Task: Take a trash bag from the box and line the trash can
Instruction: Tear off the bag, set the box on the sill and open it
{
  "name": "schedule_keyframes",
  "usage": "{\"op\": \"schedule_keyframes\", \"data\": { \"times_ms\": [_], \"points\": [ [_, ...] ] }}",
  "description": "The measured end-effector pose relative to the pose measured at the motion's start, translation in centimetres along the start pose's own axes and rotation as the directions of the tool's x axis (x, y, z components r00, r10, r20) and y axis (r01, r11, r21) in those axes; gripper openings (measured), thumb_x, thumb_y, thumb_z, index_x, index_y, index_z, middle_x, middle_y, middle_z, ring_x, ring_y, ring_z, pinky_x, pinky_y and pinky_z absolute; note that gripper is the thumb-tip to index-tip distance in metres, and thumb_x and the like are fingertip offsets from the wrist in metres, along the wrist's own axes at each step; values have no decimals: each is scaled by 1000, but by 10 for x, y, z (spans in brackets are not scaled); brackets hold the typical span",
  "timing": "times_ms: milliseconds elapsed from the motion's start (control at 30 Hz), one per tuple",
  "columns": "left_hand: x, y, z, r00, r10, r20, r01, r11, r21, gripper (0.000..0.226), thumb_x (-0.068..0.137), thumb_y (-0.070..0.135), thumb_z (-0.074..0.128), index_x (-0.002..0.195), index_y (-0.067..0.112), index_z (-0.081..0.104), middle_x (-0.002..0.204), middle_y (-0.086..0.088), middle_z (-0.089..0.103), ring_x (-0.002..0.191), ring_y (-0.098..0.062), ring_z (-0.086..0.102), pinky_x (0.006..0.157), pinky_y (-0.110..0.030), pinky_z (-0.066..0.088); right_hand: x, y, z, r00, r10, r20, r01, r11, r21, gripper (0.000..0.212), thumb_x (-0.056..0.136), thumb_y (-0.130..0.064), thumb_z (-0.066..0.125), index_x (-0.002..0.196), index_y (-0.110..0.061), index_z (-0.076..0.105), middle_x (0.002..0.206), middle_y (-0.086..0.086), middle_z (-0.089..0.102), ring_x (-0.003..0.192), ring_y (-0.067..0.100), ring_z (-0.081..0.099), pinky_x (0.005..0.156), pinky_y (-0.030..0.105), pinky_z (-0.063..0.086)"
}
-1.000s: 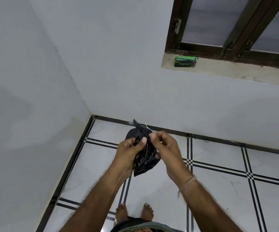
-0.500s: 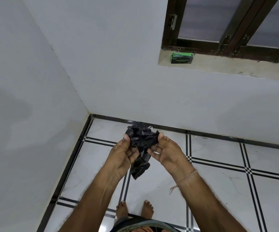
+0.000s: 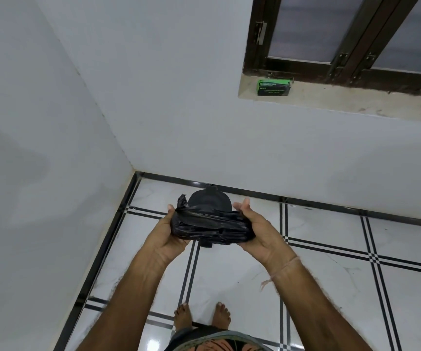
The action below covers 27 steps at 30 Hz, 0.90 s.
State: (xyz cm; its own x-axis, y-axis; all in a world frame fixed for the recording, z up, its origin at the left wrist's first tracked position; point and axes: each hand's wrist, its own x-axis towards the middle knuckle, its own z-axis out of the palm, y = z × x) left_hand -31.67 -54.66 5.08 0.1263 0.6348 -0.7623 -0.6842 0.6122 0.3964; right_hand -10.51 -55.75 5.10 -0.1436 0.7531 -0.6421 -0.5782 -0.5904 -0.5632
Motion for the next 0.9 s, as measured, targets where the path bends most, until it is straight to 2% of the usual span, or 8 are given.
{"op": "schedule_keyframes", "data": {
  "times_ms": [67, 133, 267, 333, 500, 633, 800, 900],
  "points": [
    [1, 2, -3, 1000, 1, 3, -2, 999, 34, 49, 108, 45, 44, 101, 3, 69, 79, -16, 80, 64, -26, 79, 51, -36, 64, -2, -4, -10, 993, -41, 113, 72, 954, -291, 66, 81, -55, 75, 129, -11, 65, 91, 8, 63, 80, 18, 65, 74, 31, 57],
    [0, 2, -3, 1000, -6, 4, 6, 996, 86, 52, 107, 48, 45, 98, 3, 69, 78, -16, 80, 63, -26, 79, 51, -35, 64, -3, -5, -15, 969, 20, 247, 84, 912, -401, 55, 87, -41, 71, 134, -14, 63, 84, 4, 61, 70, 12, 60, 64, 25, 52],
    [1, 1, -5, 1000, -18, -2, 18, 991, 131, 50, 103, 51, 51, 97, 5, 70, 78, -15, 80, 61, -26, 78, 50, -34, 63, 0, -10, -16, 952, 8, 305, 6, 999, -46, 26, 96, -21, 60, 120, -19, 70, 76, -2, 61, 66, 11, 59, 64, 27, 52],
    [2, 1, -11, 1000, -14, 6, 13, 991, 137, 49, 101, 52, 54, 99, 6, 71, 81, -14, 80, 63, -25, 79, 53, -33, 64, 3, -11, -20, 961, -21, 276, 34, 999, -42, 28, 93, -26, 63, 119, -18, 73, 90, 3, 68, 79, 16, 64, 77, 32, 54],
    [5, 2, -17, 999, 9, 31, -15, 976, 218, 53, 100, 55, 53, 97, 6, 72, 86, -15, 81, 72, -25, 79, 72, -38, 61, 2, -4, -26, 937, 72, 341, 166, 769, -618, 34, 98, -18, 68, 132, -11, 68, 128, 24, 70, 109, 23, 69, 99, 33, 53],
    [5, 7, -24, 999, 23, 33, -30, 973, 227, 53, 84, 55, 68, 111, 10, 76, 108, -15, 80, 86, -25, 80, 76, -39, 66, 4, -5, -21, 958, 12, 286, 62, 967, -248, 27, 96, -16, 63, 120, -16, 75, 106, 12, 76, 92, 21, 75, 80, 30, 61],
    [7, 3, -37, 996, -46, 72, 18, 936, 351, 50, 99, 52, 56, 115, 10, 75, 102, -10, 82, 82, -18, 80, 69, -28, 63, 16, -7, -25, 994, -48, 98, 50, 999, -17, 36, 87, -26, 65, 121, -20, 73, 105, 3, 78, 86, 22, 75, 61, 38, 62],
    [5, -1, -37, 994, -76, 73, 34, 889, 457, 45, 101, 46, 56, 112, 7, 76, 99, -11, 82, 78, -17, 80, 60, -25, 61, 29, 1, -33, 994, -108, -6, 108, 993, 55, 39, 91, -22, 66, 129, -15, 69, 124, 11, 73, 105, 29, 72, 84, 51, 63]
  ]
}}
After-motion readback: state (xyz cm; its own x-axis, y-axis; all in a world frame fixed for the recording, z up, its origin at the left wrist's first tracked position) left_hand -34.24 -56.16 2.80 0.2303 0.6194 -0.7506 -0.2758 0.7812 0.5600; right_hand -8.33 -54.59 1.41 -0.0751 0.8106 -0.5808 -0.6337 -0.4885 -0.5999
